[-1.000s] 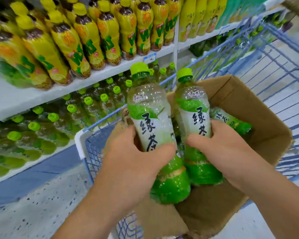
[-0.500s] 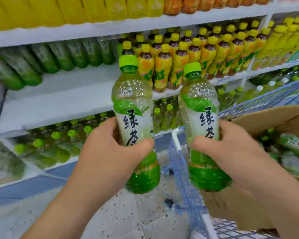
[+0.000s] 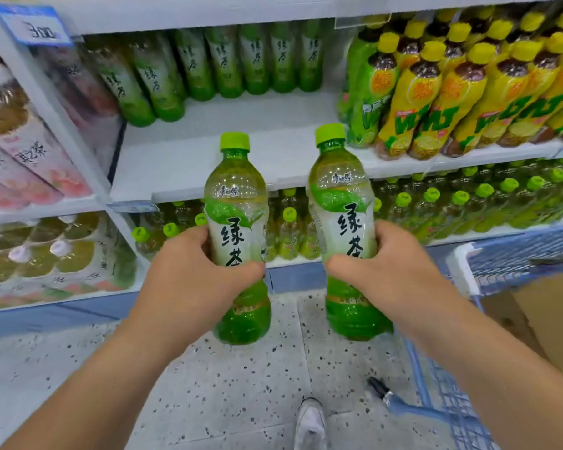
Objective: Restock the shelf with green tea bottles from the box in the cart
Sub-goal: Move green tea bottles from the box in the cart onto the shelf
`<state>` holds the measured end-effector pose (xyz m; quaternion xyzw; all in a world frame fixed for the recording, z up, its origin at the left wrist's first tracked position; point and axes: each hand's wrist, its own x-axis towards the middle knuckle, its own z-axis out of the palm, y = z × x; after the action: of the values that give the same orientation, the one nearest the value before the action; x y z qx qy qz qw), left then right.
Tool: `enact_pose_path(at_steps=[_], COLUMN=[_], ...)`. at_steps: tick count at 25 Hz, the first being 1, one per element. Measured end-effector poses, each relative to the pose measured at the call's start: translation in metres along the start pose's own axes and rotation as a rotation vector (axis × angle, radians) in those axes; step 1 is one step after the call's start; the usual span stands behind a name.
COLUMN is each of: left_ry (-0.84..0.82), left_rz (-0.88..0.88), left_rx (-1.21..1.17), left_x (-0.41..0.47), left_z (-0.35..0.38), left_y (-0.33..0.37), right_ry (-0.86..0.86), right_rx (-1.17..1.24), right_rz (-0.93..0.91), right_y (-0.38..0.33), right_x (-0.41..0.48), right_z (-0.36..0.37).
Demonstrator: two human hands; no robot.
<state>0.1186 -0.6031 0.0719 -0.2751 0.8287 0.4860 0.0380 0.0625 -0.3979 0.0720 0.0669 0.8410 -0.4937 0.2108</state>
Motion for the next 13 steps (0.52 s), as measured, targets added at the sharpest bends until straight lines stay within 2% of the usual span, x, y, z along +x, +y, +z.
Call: enact_pose_path(at_steps=[5, 13], left_ry=[0.116, 0.292], left_rz=[0.032, 0.249], left_rx=[0.029, 0.021], left_x=[0.070, 0.194], left_z=[-0.022, -0.040], left_y=[-0.003, -0.001], right_ry=[-0.034, -0.039], right_rx=[0.028, 0.104], right_rz=[-0.066, -0.302], right_y=[-0.025, -0.084], right_x=[0.069, 0.190], right_z=[0.033, 0.087])
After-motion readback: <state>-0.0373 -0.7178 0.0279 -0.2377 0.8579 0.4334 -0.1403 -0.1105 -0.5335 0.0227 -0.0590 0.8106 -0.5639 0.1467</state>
